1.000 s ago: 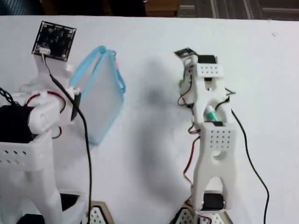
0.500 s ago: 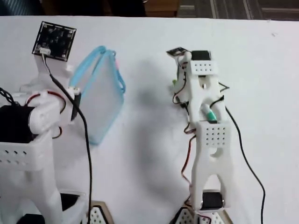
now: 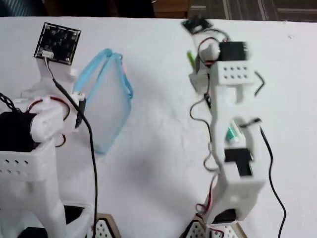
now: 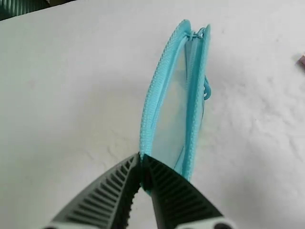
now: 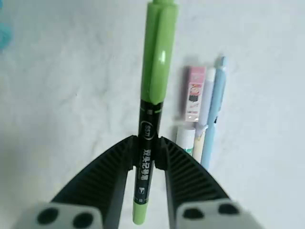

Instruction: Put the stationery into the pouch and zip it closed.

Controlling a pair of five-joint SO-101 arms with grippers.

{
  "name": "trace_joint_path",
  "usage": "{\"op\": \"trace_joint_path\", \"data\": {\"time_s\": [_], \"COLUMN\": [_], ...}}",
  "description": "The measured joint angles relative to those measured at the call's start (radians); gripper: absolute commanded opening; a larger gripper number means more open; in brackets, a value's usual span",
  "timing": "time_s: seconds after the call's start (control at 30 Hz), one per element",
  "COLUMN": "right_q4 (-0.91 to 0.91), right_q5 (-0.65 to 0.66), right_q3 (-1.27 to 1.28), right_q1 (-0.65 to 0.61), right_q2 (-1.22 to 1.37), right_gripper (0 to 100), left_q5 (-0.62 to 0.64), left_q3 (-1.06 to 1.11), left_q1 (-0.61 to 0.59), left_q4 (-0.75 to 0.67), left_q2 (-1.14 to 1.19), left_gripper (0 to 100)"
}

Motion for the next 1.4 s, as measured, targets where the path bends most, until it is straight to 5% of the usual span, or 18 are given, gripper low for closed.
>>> {"op": "trace_joint_path", "data": {"time_s": [0.33,0.6,0.8,1.0,1.4], "right_q4": [-0.051,-0.339,-0.557,-0.592,-0.644], "right_q5": [-0.292,-0.531,-0.589,-0.663,-0.804], "right_q3": [0.000,0.000,0.000,0.002,0.009], "right_q1": [-0.140,-0.295,-0.437,-0.620,-0.635], "right_q2": [-0.350,-0.476,-0.621,-0.640,-0.493], "right_gripper": [1.7,1.7,1.7,1.7,1.7], "left_q5": [0.000,0.000,0.000,0.000,0.000], "left_q3": [0.000,0.000,0.000,0.000,0.000], "left_q1": [0.000,-0.003,-0.003,-0.003,-0.003], "left_q4": [0.000,0.000,0.000,0.000,0.000], "left_q2": [0.000,0.000,0.000,0.000,0.000], "left_gripper": [2,2,2,2,2]}}
